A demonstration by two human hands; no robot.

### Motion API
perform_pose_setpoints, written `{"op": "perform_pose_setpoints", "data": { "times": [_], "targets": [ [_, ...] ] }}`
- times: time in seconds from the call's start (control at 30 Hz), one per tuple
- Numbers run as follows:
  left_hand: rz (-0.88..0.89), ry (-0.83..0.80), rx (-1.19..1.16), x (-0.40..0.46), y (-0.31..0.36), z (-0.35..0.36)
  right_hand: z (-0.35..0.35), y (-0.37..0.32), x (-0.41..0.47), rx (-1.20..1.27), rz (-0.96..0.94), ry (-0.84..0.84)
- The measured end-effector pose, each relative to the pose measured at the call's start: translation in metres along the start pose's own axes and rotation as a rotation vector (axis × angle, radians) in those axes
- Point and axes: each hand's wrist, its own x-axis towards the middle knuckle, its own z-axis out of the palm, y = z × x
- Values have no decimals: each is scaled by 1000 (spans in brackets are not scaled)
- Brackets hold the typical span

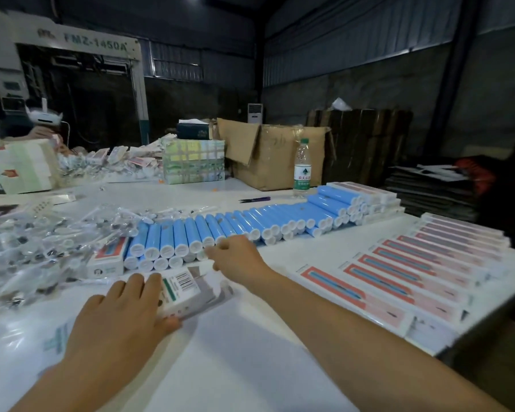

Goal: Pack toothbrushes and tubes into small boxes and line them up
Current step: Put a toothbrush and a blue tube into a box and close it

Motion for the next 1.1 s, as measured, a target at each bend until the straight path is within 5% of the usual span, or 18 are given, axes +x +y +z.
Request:
{"op": "perform_pose_setpoints", "data": {
  "times": [0.27, 0.53, 0.9, 1.1],
  "targets": [
    [75, 390, -223, 4, 20, 17, -127, -2, 85, -844, -84, 311],
    [140, 325, -122, 17, 16, 31, -208, 96, 156, -1190, 242, 327],
    [178, 329, -114, 25, 10, 40, -220, 111, 193, -1119, 410, 139],
    [95, 168, -74, 22, 11, 29, -204, 73, 174, -960, 184, 431]
  ]
}}
